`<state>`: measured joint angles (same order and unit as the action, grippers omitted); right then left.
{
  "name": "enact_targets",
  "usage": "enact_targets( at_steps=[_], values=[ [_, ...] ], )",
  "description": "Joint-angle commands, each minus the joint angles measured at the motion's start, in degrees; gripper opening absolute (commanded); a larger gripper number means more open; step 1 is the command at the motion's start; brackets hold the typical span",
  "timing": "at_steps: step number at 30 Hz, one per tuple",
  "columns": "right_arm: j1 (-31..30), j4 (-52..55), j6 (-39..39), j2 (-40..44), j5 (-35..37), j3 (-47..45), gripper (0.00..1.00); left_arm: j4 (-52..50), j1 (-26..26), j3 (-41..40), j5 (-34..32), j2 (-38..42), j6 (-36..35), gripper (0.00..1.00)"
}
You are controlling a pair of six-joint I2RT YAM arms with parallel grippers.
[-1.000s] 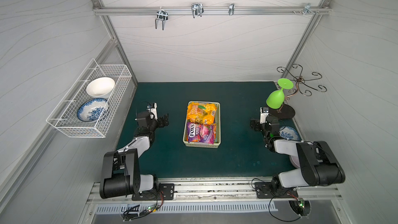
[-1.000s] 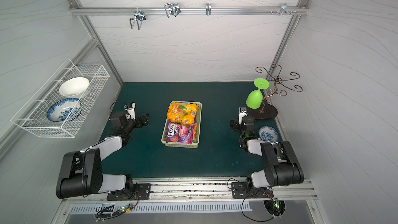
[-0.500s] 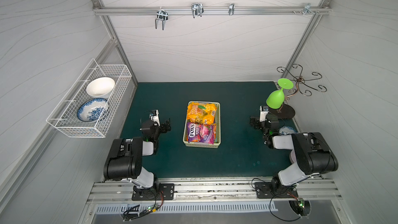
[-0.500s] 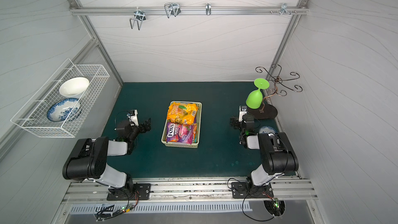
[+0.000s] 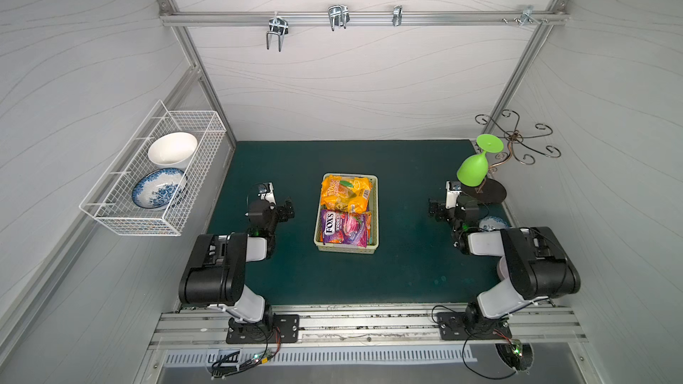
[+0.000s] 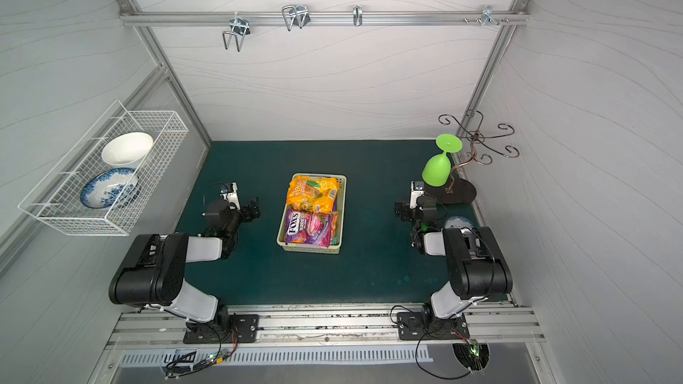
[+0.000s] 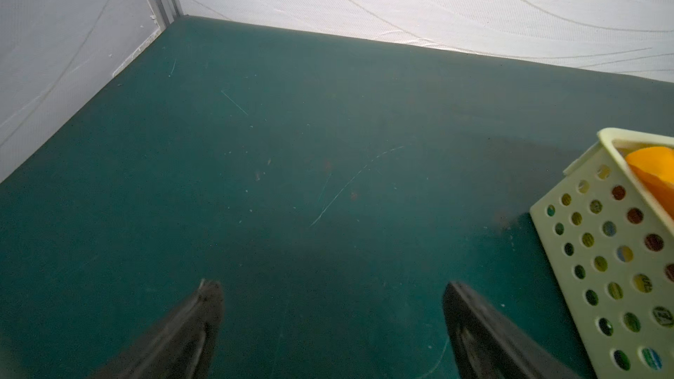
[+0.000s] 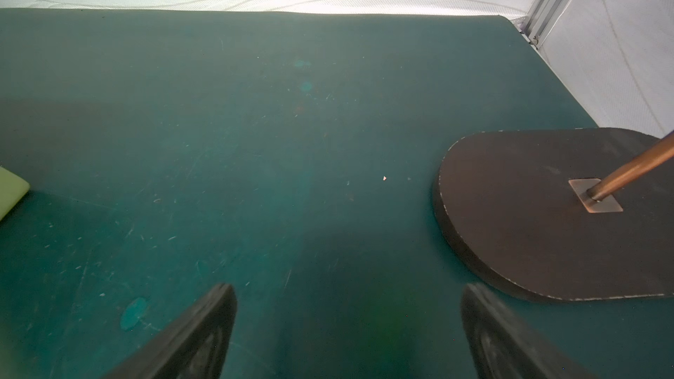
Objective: Put the candies in the basket
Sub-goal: Reset both arms
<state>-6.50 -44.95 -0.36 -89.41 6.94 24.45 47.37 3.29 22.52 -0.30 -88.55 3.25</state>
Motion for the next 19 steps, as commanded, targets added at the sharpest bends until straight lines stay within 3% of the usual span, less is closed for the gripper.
enact_targets(
  at_steps=[1, 19],
  values=[
    [0.4, -0.7, 0.7, -0.3, -0.5, 0.6, 0.99, 1.0, -0.1, 1.3, -1.3, -0.2, -0.4, 0.98],
    [0.8, -0.4, 0.9, -0.2, -1.5, 0.7, 0.99, 0.5, -0.8, 1.6, -2.6, -0.3, -0.9, 0.98]
  ],
)
